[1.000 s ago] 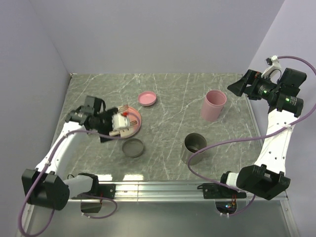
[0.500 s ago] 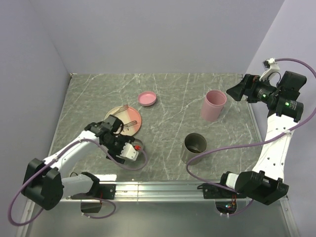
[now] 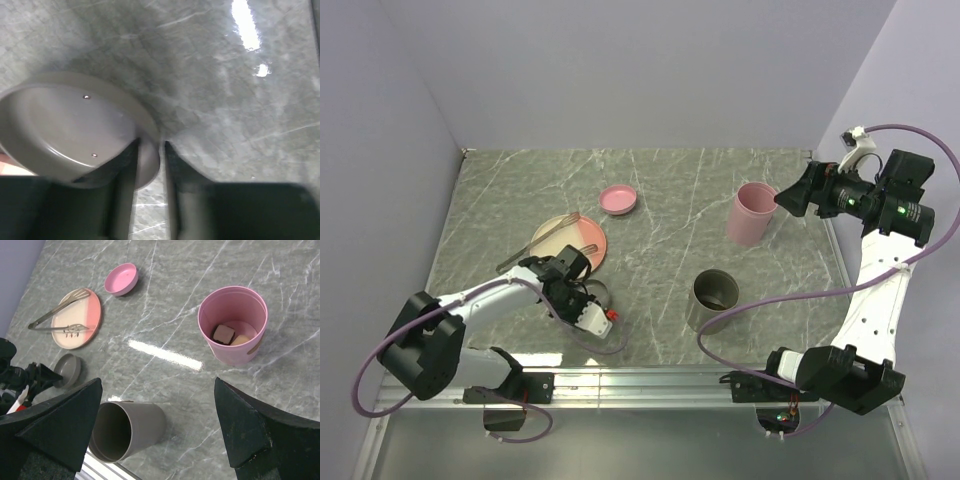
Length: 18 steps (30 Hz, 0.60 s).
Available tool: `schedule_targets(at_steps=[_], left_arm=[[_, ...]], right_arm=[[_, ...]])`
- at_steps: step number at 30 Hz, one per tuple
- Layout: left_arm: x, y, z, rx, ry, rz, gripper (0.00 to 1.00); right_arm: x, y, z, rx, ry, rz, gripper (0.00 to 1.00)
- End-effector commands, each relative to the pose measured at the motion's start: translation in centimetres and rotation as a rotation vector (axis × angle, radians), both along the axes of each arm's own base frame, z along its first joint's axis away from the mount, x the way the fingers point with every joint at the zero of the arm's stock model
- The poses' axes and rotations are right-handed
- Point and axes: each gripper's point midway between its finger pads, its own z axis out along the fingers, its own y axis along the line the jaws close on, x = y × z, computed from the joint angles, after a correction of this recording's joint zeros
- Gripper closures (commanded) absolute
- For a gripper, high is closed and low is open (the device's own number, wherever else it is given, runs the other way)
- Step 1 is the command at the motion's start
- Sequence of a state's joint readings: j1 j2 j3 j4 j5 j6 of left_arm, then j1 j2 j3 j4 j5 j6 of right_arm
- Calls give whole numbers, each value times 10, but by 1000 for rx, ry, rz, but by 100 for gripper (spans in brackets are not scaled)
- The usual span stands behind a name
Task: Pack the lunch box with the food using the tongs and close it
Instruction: Pick up the box lid from the center of the board.
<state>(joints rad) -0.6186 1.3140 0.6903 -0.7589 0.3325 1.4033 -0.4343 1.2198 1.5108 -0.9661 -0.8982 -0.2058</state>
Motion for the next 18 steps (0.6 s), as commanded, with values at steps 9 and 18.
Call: schedule_targets(at_steps=[9,18], left_arm=[[11,-54,53,-215,49,156,96],[23,-136,213,-712,266,327,100]], right_arm=[[-14,24,10,30,-95,120,0],[-15,40,45,117,-239,160,0]])
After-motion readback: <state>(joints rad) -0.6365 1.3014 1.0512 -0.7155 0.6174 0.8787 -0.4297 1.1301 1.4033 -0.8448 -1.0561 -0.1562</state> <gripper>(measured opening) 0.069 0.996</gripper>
